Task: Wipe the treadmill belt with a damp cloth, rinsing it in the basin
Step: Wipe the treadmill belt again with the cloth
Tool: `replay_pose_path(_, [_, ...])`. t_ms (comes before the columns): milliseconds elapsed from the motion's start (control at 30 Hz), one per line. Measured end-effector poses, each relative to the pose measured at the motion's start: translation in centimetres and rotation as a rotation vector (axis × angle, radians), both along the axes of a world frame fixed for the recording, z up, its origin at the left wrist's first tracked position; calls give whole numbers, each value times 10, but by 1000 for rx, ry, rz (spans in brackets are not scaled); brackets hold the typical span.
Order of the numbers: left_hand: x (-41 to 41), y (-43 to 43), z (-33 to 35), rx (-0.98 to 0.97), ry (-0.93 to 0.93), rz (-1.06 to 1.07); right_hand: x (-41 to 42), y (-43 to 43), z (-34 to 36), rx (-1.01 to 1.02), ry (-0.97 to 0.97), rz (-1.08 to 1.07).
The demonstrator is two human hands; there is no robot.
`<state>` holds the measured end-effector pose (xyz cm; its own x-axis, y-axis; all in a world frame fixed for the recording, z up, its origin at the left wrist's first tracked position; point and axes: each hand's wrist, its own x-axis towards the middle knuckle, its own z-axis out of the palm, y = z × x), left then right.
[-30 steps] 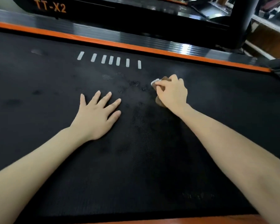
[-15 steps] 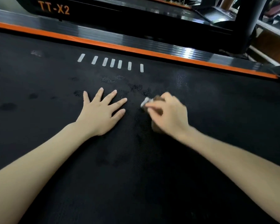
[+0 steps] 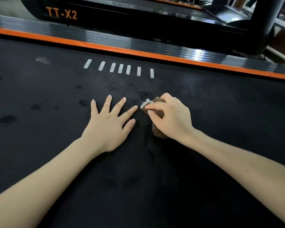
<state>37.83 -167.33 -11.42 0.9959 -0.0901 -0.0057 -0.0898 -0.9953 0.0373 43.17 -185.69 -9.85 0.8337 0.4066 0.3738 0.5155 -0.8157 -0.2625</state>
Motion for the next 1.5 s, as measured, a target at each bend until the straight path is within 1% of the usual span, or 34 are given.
replay_pose_path(67, [0, 0, 1, -2, 7, 1, 29, 4, 3, -11, 5, -53])
replay_pose_path(167, [-1, 1, 2, -6, 4, -1, 84, 15, 8, -44, 46, -214])
replay_pose_path(233, [-1, 1, 2, -14, 1, -1, 108, 25, 7, -29, 66, -277])
replay_pose_path(400, [5, 4, 9, -19, 20, -12, 142, 35, 5, 28, 55, -321])
replay_pose_path(500, [16, 10, 14, 41, -52, -39, 161, 34, 4, 53, 33, -378])
replay_pose_path(600, [36, 26, 18, 69, -106, -35, 181, 34, 4, 42, 30, -476])
replay_pose_path(700, [45, 34, 14, 64, -92, -37, 199, 29, 5, 39, 20, -609])
replay_pose_path(767, [46, 35, 8, 42, -95, -46, 206, 27, 4, 35, 14, -640])
replay_pose_path(900, [48, 33, 5, 19, -108, -50, 209, 25, 4, 51, -2, -570])
replay_pose_path(1000, [48, 32, 6, 25, -108, -47, 207, 28, 8, 58, 24, -506])
replay_pose_path(1167, [47, 32, 8, 13, -125, -45, 178, 58, 8, 61, 53, -253])
replay_pose_path(1300, [45, 31, 10, 20, -118, -19, 136, 57, 4, -46, 31, -140])
replay_pose_path(1433, [43, 29, 10, 15, -127, -15, 70, 48, 2, -76, 27, -89])
replay_pose_path(1500, [43, 30, 7, 9, -144, -17, 25, 38, -2, -80, -42, -43])
